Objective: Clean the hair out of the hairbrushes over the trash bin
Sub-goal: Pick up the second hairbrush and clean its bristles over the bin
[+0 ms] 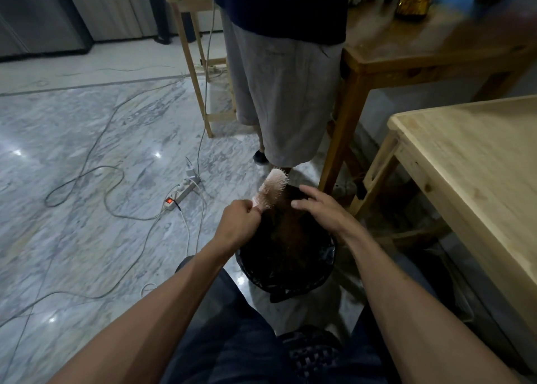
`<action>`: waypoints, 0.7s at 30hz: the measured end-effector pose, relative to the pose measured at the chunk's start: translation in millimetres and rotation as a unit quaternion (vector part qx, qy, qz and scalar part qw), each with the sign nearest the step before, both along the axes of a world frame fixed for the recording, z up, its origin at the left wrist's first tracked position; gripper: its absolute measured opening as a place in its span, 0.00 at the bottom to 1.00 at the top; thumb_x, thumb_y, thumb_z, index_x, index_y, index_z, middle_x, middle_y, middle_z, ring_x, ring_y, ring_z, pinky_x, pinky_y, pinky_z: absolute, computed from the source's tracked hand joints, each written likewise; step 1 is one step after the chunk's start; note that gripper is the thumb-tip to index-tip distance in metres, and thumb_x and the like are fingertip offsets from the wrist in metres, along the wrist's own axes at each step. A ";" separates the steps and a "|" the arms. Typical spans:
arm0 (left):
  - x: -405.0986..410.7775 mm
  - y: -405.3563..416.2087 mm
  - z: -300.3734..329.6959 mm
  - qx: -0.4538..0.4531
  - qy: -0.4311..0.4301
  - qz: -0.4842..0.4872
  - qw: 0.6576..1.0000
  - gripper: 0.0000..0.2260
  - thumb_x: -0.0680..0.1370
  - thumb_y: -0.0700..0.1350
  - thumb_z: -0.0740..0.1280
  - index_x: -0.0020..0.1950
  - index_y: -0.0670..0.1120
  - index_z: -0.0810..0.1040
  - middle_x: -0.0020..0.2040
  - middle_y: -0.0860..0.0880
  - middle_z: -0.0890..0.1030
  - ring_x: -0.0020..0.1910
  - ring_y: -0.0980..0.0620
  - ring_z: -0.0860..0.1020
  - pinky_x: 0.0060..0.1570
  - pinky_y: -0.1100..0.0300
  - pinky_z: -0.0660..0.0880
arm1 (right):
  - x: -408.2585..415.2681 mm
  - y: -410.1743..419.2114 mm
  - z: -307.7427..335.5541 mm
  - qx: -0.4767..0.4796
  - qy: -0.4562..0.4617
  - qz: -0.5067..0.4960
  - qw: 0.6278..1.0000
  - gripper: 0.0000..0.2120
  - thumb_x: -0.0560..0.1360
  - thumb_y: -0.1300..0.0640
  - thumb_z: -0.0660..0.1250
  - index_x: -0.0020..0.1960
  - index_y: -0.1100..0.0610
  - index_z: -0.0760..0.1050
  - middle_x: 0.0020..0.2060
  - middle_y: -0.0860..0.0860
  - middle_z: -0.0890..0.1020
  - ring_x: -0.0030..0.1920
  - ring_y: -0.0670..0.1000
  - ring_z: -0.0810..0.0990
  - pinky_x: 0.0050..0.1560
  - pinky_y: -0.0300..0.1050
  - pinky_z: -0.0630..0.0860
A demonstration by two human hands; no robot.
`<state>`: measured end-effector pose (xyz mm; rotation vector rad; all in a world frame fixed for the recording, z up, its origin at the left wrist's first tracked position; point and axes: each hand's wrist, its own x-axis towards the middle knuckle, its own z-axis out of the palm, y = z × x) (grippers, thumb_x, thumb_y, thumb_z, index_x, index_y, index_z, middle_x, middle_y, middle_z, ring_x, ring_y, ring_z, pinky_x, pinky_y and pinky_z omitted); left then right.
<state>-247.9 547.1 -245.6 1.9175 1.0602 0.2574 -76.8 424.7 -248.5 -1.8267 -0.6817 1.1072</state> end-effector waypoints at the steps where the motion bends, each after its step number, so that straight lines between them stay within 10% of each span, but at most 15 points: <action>1: 1.1 -2.9 0.9 0.034 0.008 -0.015 0.999 0.19 0.80 0.46 0.65 0.30 0.44 0.69 0.27 0.48 0.71 0.28 0.50 0.71 0.30 0.56 0.62 | -2.2 2.3 -0.5 0.018 0.003 -0.013 1.000 0.36 0.74 0.40 0.72 0.79 0.49 0.67 0.74 0.52 0.71 0.74 0.51 0.70 0.70 0.48 0.69; 7: 0.1 -10.1 0.5 0.010 0.015 -0.010 1.000 0.16 0.77 0.46 0.66 0.32 0.42 0.71 0.27 0.46 0.70 0.28 0.48 0.69 0.29 0.57 0.61 | -13.7 6.5 -8.6 0.049 -0.093 -0.034 0.994 0.15 0.76 0.47 0.75 0.40 0.59 0.86 0.32 0.48 0.85 0.32 0.42 0.80 0.38 0.37 0.75; 14: -14.1 16.3 -13.4 -0.140 -0.014 0.145 0.979 0.09 0.67 0.39 0.62 0.37 0.34 0.78 0.25 0.43 0.70 0.27 0.47 0.69 0.34 0.51 0.65 | -3.6 -14.8 -3.1 0.024 -0.121 -0.029 0.992 0.13 0.76 0.49 0.75 0.41 0.59 0.87 0.38 0.55 0.88 0.47 0.55 0.87 0.53 0.50 0.81; 21: 3.1 0.6 -5.3 0.071 0.035 -0.045 0.996 0.16 0.81 0.47 0.64 0.33 0.44 0.73 0.29 0.47 0.75 0.29 0.49 0.74 0.29 0.57 0.64 | -1.9 -3.6 0.3 0.007 -0.031 -0.013 0.999 0.27 0.77 0.44 0.71 0.74 0.51 0.74 0.69 0.47 0.78 0.68 0.49 0.76 0.69 0.48 0.71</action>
